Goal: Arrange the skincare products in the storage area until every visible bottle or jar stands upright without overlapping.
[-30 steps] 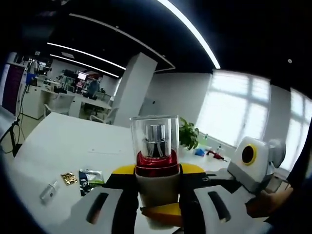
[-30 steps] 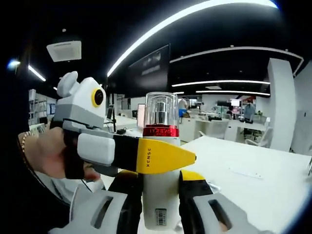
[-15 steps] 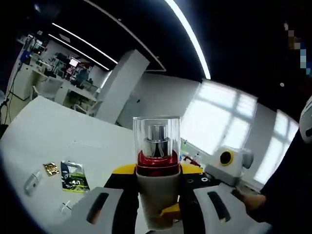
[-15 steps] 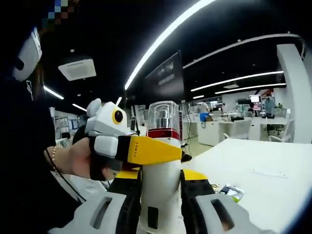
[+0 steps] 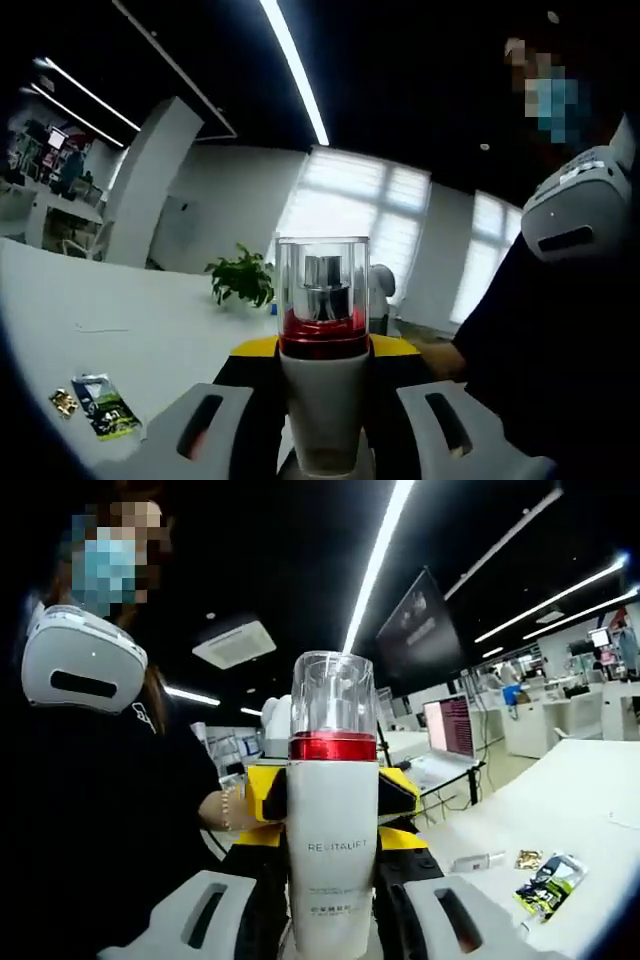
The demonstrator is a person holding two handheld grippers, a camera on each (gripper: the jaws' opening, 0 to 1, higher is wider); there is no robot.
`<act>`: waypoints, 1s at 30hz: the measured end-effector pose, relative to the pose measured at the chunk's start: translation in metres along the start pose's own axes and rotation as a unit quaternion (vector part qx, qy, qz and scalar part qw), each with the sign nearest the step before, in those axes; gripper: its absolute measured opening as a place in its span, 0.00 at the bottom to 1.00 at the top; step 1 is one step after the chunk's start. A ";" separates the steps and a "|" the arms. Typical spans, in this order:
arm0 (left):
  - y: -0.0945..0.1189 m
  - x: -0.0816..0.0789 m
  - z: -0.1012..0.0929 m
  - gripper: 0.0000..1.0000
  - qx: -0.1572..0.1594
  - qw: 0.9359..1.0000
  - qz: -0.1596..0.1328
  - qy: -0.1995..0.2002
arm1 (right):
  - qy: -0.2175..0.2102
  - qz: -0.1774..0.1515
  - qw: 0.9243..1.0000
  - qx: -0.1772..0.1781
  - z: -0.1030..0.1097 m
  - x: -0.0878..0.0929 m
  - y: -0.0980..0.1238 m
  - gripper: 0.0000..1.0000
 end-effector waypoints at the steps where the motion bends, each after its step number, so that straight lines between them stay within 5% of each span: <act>1: 0.000 0.000 -0.001 0.25 0.004 1.000 0.003 -0.004 | -0.005 0.000 1.000 -0.004 0.000 0.000 0.000 0.25; 6: 0.000 0.001 -0.003 0.25 0.019 1.000 0.018 -0.013 | 0.002 0.004 1.000 0.004 0.006 0.003 -0.004 0.24; 13: 0.000 -0.005 -0.003 0.25 0.026 1.000 -0.002 -0.015 | 0.014 -0.026 0.999 0.044 0.006 -0.005 -0.001 0.23; 19: -0.005 -0.014 0.013 0.27 -0.043 0.998 -0.039 -0.016 | 0.047 -0.027 0.991 0.124 -0.016 -0.006 0.011 0.22; 23: -0.005 -0.023 0.024 0.34 -0.086 0.993 -0.076 0.012 | 0.091 0.019 0.973 0.209 -0.033 -0.002 0.013 0.22; 27: -0.003 -0.021 0.036 0.37 -0.151 0.983 -0.094 0.035 | 0.106 0.026 0.963 0.248 -0.040 -0.003 0.013 0.22; 30: 0.001 -0.023 0.040 0.35 -0.171 0.976 -0.119 0.061 | 0.137 0.047 0.945 0.295 -0.048 -0.002 0.014 0.22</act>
Point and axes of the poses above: the point that each gripper's makers call its tool centre point, and the gripper's own axes: y roughly backward along the fingers, z roughly to its left, x roughly out of its underside, the point moved 3 cm from there along y, roughly backward along the fingers, and after that the axes turned 10 degrees about z, right-handed, at the moved point
